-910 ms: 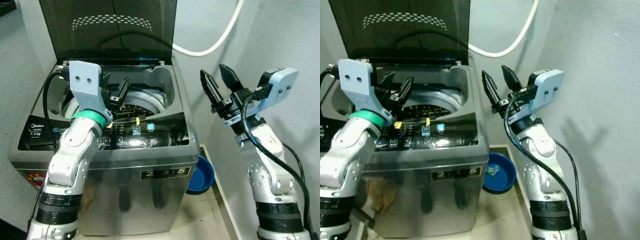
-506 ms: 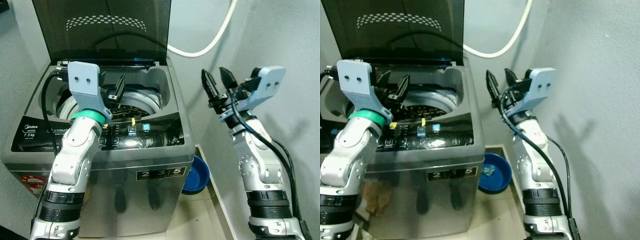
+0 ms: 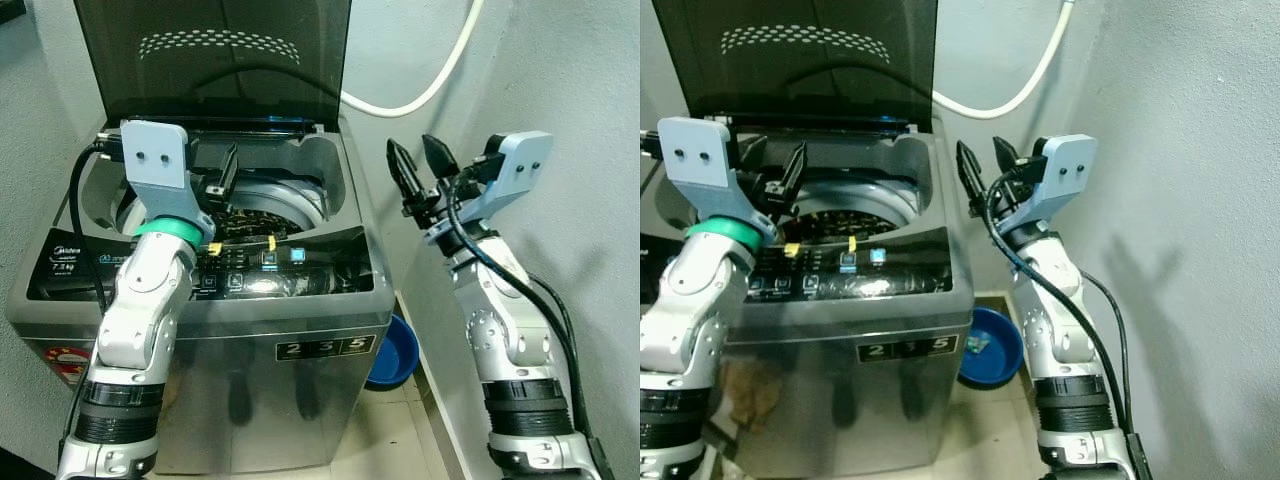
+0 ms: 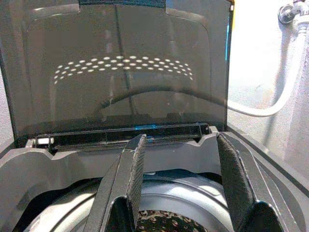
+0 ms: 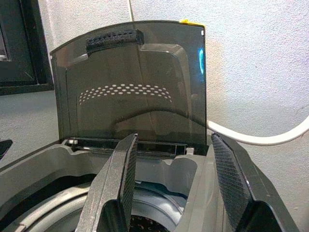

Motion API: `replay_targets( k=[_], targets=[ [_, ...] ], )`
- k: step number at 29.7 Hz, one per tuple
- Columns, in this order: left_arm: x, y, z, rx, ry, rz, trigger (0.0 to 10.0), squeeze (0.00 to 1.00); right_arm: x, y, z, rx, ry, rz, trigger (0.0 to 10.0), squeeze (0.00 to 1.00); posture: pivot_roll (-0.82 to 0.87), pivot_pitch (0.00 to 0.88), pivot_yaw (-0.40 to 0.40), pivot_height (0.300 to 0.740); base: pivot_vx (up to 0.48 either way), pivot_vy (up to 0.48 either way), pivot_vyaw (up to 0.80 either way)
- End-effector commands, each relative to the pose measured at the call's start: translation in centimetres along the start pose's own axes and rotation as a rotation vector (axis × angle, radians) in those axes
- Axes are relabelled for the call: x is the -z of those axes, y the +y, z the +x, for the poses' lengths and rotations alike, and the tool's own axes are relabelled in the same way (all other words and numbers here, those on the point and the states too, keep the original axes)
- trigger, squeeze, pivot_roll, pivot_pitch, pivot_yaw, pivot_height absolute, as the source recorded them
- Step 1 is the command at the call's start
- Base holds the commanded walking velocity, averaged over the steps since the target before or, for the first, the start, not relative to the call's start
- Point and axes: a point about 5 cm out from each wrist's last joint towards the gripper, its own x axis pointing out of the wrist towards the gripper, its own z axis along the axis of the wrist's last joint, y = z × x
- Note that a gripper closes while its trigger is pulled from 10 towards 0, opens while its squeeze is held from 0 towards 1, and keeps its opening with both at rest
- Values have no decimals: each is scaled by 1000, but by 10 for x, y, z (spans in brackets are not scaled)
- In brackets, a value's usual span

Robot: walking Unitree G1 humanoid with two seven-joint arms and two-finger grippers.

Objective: Clothes washing

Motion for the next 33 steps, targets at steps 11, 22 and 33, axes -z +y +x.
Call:
replay_targets(
  k=[11,22,33],
  targets=[
    [3,3,0,-4,9,13,10000,0,-4,4,2,-4,-32,22,10000,0,75,0,-6,740,0,0,0],
    [5,1,1,4,11,9,10000,0,-5,3,1,-9,-34,22,10000,0,69,0,-6,740,0,0,0],
    [5,-1,2,9,8,7,10000,0,-4,4,1,-19,-27,14,10000,0,60,0,-5,740,0,0,0]
  ],
)
